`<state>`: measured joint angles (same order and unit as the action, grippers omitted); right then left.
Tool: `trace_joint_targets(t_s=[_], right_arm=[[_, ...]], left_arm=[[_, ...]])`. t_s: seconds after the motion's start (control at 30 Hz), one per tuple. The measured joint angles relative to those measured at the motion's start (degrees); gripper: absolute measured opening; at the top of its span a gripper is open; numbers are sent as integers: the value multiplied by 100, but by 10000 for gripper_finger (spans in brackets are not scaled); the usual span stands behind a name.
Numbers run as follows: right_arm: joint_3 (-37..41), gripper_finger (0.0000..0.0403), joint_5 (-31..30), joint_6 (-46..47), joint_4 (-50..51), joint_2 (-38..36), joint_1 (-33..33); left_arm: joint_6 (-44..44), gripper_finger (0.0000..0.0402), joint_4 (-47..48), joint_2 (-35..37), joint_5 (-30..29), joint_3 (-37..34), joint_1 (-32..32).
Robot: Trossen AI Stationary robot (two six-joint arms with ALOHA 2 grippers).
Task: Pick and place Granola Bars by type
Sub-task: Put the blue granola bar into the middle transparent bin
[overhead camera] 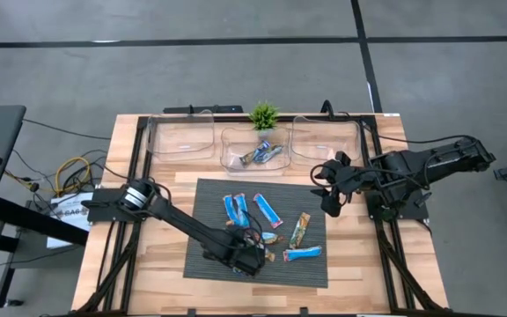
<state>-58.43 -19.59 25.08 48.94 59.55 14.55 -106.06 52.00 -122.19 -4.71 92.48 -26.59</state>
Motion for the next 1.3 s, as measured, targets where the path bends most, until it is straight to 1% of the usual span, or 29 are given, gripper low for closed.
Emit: trace_joint_targets(t_s=[0.3, 0.4, 0.5, 0.77, 0.87, 0.97, 1.07, 1.17, 1.3], right_arm=[[0, 223, 0, 0, -79, -2, 0], [0, 223, 0, 0, -91, 0, 0], [0, 223, 0, 0, -101, 0, 0], [0, 223, 0, -4, -100, 0, 0], [0, 223, 0, -5, -102, 0, 0], [0, 223, 0, -7, -100, 0, 0], [0, 223, 0, -14, -102, 0, 0], [0, 223, 15, -127, -111, 0, 0], [0, 223, 82, -349, -156, 0, 0]], left_arm=[[28, 169, -207, -287, 291, 22, 35], [27, 160, -229, -310, 332, 27, 39], [29, 135, -153, -326, 338, 98, 37], [181, 40, 87, -365, 165, 337, 28], [183, 19, 53, -363, 146, 339, 28], [181, 13, 62, -361, 146, 364, 28], [219, 18, 147, -381, 124, 551, 26], [251, 21, 283, -381, -145, 875, 26], [435, 14, 884, -376, -643, 1472, 54]])
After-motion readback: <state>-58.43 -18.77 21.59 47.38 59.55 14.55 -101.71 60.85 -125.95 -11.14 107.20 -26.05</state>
